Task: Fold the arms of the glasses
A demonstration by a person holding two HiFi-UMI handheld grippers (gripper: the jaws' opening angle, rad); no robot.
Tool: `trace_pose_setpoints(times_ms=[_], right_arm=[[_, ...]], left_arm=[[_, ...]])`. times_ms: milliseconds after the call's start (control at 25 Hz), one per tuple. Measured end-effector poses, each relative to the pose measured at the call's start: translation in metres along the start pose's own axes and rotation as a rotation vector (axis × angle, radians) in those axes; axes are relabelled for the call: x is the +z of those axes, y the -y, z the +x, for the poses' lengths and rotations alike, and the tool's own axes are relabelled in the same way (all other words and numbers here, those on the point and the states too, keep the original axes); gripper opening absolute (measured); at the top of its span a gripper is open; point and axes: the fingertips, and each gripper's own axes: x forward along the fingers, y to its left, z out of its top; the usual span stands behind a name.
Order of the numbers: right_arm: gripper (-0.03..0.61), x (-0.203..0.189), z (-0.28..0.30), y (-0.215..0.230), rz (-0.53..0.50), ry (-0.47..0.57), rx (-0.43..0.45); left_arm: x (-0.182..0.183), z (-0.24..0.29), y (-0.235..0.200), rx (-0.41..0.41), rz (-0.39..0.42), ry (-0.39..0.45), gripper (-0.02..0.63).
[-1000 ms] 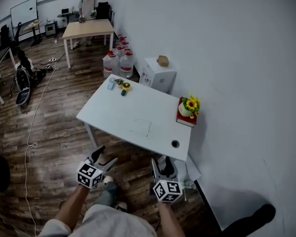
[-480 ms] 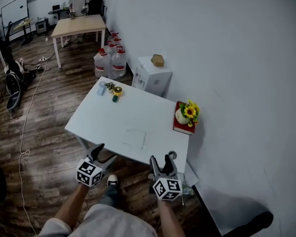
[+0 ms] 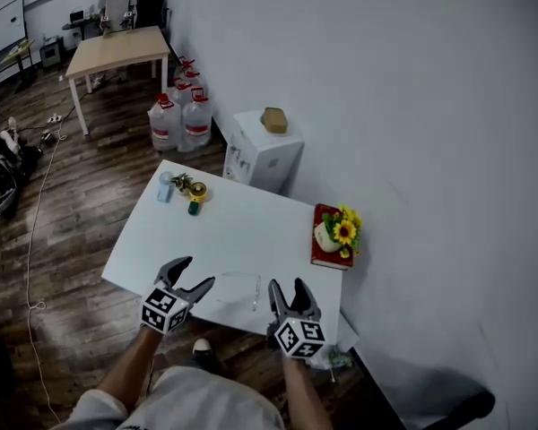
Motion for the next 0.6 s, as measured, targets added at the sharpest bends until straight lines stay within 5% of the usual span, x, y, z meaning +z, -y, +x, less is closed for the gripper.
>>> trace_pose_setpoints(times_ms=[440, 600], right_arm=[[0.285, 0.0, 0.069, 0.011, 0.004, -0.024, -0.052], [0.241, -0.017, 0.073, 0.025, 0.053, -0.09, -0.046]], left_arm=[[0.007, 0.053, -0.058, -0.059, 0.01, -0.015, 0.31], [0.001, 0.068, -0.058, -0.079, 0.006, -0.029, 0.31]])
